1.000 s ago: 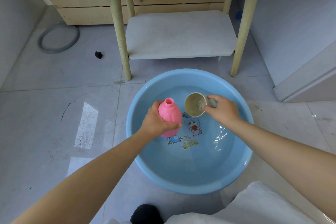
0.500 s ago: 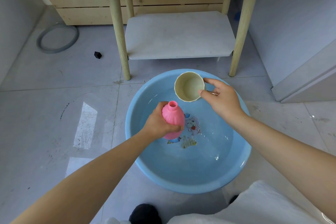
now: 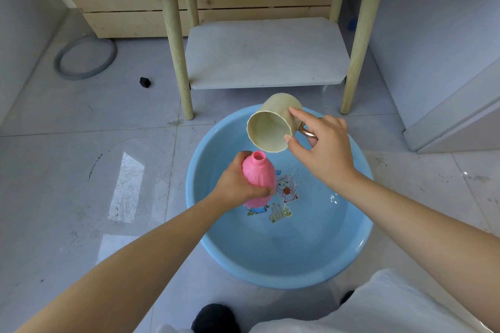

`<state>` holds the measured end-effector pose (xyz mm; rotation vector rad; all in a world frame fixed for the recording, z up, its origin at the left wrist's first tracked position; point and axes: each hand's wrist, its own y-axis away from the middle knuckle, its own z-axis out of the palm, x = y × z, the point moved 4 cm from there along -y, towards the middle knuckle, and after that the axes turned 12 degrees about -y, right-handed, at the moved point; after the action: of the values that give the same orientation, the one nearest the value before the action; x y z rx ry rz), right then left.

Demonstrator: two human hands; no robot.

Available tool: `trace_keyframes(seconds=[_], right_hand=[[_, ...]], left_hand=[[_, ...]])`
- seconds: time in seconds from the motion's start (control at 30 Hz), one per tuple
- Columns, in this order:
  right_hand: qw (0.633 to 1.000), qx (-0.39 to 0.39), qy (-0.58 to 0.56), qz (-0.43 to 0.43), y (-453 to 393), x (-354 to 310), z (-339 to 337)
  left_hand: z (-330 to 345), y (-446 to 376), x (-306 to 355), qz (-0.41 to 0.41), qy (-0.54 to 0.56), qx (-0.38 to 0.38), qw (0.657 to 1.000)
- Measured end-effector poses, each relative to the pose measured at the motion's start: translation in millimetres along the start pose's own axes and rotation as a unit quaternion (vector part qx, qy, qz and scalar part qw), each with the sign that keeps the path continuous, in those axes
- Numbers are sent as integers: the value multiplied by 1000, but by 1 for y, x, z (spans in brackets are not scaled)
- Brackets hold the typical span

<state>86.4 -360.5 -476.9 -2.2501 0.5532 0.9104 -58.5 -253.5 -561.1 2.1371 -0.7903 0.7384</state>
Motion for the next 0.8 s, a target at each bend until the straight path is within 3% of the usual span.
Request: trace_keyframes(seconds=[0.8], right_hand=[[988, 24, 63, -136, -3, -12, 1]], left_hand=[[0, -3, 0, 1, 1, 4, 1000]])
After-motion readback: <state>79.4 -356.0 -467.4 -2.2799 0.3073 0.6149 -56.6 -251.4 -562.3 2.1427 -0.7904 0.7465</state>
